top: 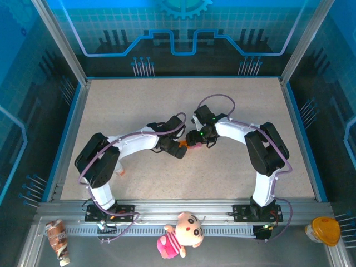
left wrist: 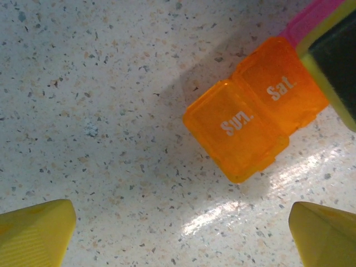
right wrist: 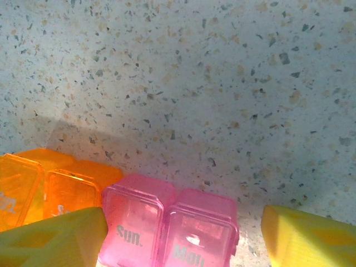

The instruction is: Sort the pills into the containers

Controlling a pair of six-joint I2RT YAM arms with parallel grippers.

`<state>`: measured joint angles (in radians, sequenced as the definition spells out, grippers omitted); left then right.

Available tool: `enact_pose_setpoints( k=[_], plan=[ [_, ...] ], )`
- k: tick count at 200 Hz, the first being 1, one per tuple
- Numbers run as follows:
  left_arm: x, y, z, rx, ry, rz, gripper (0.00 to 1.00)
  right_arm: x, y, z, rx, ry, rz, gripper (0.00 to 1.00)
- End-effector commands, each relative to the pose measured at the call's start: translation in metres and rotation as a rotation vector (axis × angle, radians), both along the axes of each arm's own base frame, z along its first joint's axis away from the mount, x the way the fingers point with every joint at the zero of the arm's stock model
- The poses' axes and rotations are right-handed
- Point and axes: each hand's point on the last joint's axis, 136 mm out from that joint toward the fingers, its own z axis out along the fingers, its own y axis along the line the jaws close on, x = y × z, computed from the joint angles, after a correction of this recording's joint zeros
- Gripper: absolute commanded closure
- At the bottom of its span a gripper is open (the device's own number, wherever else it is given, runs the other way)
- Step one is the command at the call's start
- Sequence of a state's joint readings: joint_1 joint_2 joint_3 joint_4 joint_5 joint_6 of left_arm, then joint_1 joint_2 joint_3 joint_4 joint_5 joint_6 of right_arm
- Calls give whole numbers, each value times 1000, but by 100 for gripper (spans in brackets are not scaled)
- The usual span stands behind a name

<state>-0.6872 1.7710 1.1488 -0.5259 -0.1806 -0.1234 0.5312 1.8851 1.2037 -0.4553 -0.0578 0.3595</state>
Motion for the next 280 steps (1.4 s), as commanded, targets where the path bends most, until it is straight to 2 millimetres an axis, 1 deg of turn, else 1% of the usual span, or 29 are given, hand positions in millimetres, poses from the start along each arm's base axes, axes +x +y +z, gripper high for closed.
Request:
enact_pose_setpoints(
  k=[1, 24, 48, 74, 94, 119, 141, 179, 215, 234, 249, 264, 280],
  plan=[
    [14, -1, 1, 24, -42, -1, 1, -18, -13, -31, -72, 79, -8, 25],
    [24, 3, 0, 27, -52, 22, 1, -20, -14, -32, -73, 82, -8, 26],
    [35, 6, 4, 26, -69, 44, 1, -22, -15, -34, -76, 85, -8, 26],
    [51, 12, 12, 14, -88, 71, 1, -22, -16, -35, -78, 86, -7, 27],
    [61, 13, 21, 1, -110, 81, 1, -23, -16, -35, -80, 88, -7, 27],
    [71, 13, 26, -14, -118, 92, 1, -24, -17, -36, -82, 90, -7, 27],
    [77, 14, 21, -11, -110, 99, 1, -25, -17, -38, -83, 96, -8, 27],
    [78, 17, 4, -8, -79, 117, 1, -26, -18, -39, -84, 101, -9, 28],
    [80, 20, -1, -16, -74, 133, 1, -26, -17, -38, -80, 99, -9, 27],
    [81, 18, 4, -29, -80, 132, 1, -26, -16, -37, -77, 101, -9, 27],
    [84, 15, 13, -44, -91, 129, 1, -23, -14, -33, -70, 94, -9, 27],
    [86, 12, 27, -72, -109, 128, 1, -20, -12, -28, -65, 84, -9, 27],
    [87, 8, 42, -104, -128, 127, 1, -15, -10, -17, -58, 64, -5, 27]
  ],
)
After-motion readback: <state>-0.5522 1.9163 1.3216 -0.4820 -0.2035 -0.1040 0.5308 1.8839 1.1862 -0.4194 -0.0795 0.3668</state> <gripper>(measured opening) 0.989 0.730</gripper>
